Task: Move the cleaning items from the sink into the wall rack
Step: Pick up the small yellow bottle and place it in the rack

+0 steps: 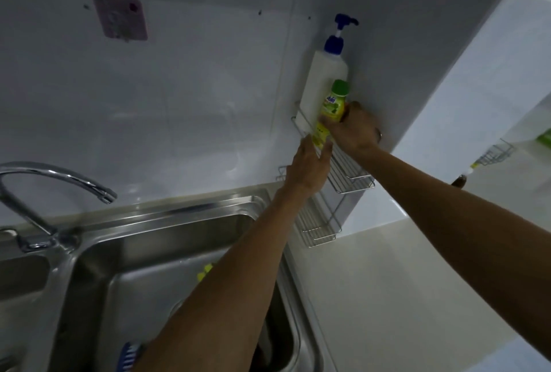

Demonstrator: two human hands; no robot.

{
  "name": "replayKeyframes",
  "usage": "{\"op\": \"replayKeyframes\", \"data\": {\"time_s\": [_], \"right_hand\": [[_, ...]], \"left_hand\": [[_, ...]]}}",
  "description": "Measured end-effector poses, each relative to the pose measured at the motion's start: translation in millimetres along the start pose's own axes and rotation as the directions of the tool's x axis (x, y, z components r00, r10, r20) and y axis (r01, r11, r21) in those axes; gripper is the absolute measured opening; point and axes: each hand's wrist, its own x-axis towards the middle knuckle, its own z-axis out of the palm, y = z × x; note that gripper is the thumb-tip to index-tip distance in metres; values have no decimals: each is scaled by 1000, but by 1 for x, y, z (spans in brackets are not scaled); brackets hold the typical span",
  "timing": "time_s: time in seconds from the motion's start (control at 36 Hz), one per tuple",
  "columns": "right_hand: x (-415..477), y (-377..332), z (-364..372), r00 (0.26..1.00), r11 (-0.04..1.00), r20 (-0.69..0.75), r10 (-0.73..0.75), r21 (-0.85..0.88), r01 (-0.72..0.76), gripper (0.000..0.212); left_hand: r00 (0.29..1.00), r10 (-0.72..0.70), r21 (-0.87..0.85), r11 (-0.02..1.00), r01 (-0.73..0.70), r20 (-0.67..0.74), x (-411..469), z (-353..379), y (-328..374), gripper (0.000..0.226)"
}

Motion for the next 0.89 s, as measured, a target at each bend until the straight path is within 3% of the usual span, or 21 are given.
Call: {"op": "replayKeyframes", "data": {"time_s": [0.17,0.61,0.89], "right_hand": [[2,-14,8,1000,996,11,-14,92,13,57],[-2,-15,12,1000,996,-17,-8,86,9,63],[-7,-22,4,992,990,106,71,112,-83,77]], "left_hand": [[998,47,-4,999,-47,-35,6,3,0,65],[999,34,32,999,-34,-8,2,2,1,65],[997,28,175,984,-39,66,-2,-16,5,71]]}}
